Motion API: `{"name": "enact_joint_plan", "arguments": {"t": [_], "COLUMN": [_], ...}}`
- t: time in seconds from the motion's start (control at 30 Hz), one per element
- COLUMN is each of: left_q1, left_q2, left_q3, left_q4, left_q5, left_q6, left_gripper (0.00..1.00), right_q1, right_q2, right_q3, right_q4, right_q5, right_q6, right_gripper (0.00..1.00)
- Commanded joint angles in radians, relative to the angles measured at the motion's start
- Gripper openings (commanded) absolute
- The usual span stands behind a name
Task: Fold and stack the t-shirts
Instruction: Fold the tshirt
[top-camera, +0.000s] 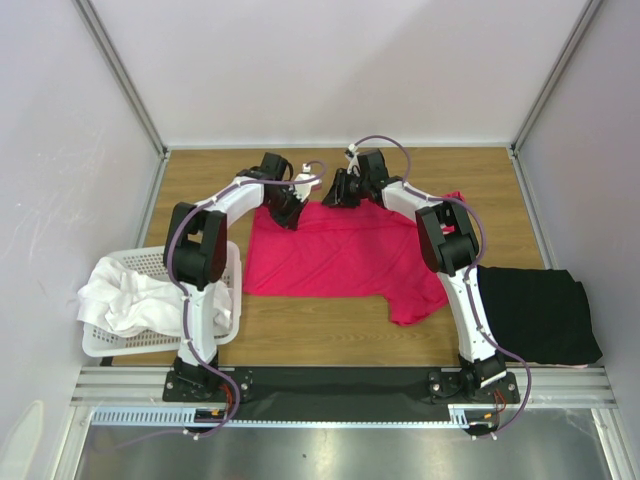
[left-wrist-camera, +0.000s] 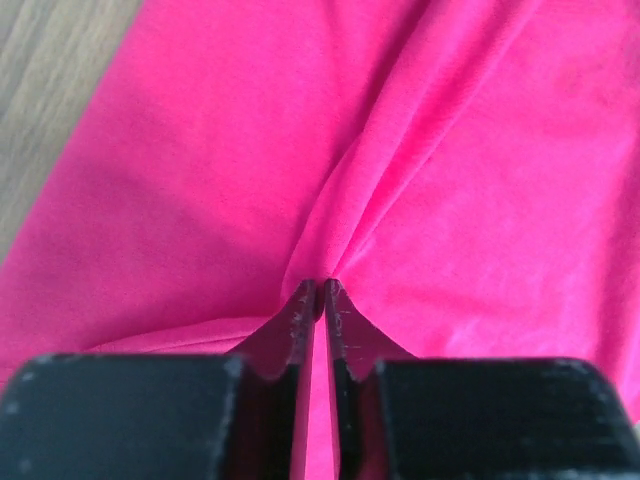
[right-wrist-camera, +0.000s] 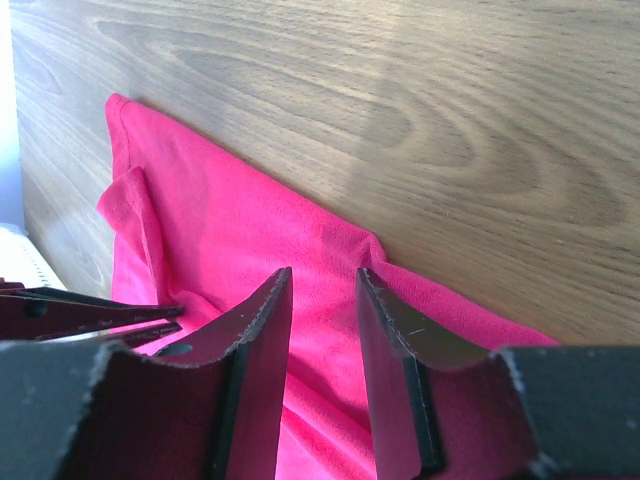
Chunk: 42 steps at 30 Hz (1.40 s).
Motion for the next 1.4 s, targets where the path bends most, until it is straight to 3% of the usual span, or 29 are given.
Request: {"name": "enact_joint_plan", "arguments": {"t": [0.0, 0.03, 0.07, 0.93, 1.0, 1.03, 1.13, 1.17, 1.23, 1.37], "left_q1": [0.004, 0.005, 0.005, -0.002, -0.004, -0.004, -0.004, -0.001, 0.002, 0.002], "left_q2": [-0.032, -0.035, -0.041, -0.213, -0.213, -0.211, -0.23, -0.242, -0.283, -0.325], "left_q3": [0.014, 0.008, -0.001, -0.251, -0.26, -0.262, -0.27, -0.273, -0.273, -0.245], "left_q4": [0.032, 0.036, 0.039, 0.076, 0.064, 0.059, 0.085, 0.102, 0.186, 0.323], "left_q5": [-0.004, -0.004, -0.012, 0.031, 0.043, 0.046, 0.025, 0.022, 0.003, -0.171], "left_q6": [-0.007, -0.004, -0.003, -0.049, -0.055, -0.056, -0.088, -0.134, -0.203, -0.512], "left_gripper": [0.1, 0.01, 0.0, 0.02, 0.18, 0.35, 0.43, 0.56, 0.69, 0.73], "right_q1": [-0.012, -0.012, -0.01, -0.009, -0.007, -0.009, -0.006, -0.004, -0.004, -0.003], "right_q2": [0.021, 0.021, 0.023, 0.034, 0.035, 0.032, 0.032, 0.03, 0.029, 0.024], "right_q3": [0.012, 0.012, 0.012, 0.026, 0.026, 0.026, 0.024, 0.024, 0.021, 0.019], "right_q4": [-0.071, -0.07, -0.07, -0.076, -0.074, -0.076, -0.076, -0.077, -0.077, -0.076], "right_q5": [0.061, 0.061, 0.061, 0.069, 0.069, 0.067, 0.067, 0.067, 0.067, 0.067], "right_q6": [-0.014, -0.014, -0.012, -0.005, -0.005, -0.005, -0.008, -0.009, -0.012, -0.011], "right_gripper": [0.38, 0.38, 0.38, 0.37, 0.37, 0.37, 0.36, 0.36, 0.36, 0.36]}}
